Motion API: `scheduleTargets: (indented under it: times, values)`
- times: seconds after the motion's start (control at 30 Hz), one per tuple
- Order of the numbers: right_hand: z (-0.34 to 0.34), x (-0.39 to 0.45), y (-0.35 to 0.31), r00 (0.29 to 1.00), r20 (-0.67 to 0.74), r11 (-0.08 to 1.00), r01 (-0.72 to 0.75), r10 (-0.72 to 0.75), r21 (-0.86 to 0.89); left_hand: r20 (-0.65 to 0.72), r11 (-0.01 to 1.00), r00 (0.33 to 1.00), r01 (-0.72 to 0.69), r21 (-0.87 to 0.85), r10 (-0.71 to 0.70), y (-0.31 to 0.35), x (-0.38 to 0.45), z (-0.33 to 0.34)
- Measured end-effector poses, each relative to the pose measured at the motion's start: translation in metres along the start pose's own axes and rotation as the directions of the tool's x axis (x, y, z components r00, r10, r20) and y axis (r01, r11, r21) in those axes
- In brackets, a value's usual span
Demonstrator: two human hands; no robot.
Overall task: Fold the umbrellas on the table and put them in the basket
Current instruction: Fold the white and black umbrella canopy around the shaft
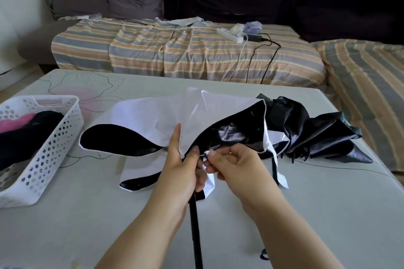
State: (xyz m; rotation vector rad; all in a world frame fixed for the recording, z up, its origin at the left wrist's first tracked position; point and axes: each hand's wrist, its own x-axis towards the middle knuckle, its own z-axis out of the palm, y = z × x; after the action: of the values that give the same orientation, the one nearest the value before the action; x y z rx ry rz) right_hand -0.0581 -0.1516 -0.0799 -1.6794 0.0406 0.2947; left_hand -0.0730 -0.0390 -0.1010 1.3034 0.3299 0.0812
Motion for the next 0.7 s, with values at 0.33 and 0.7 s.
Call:
scheduleTargets:
  times: [0.33, 0.7]
  values:
    - [0.008, -0.008, 0.002, 0.992, 0.016, 0.969, 0.129, -0.129, -0.208, 0.056, 0.988, 0.997, 0.040, 0.146, -0.049, 0.000, -0.005, 0.005]
    - [0.001, -0.009, 0.008, 0.945, 0.090, 0.850, 0.323, -0.315, -0.415, 0.035, 0.996, 0.996, 0.085, 0.036, -0.086, -0.006, 0.007, -0.001]
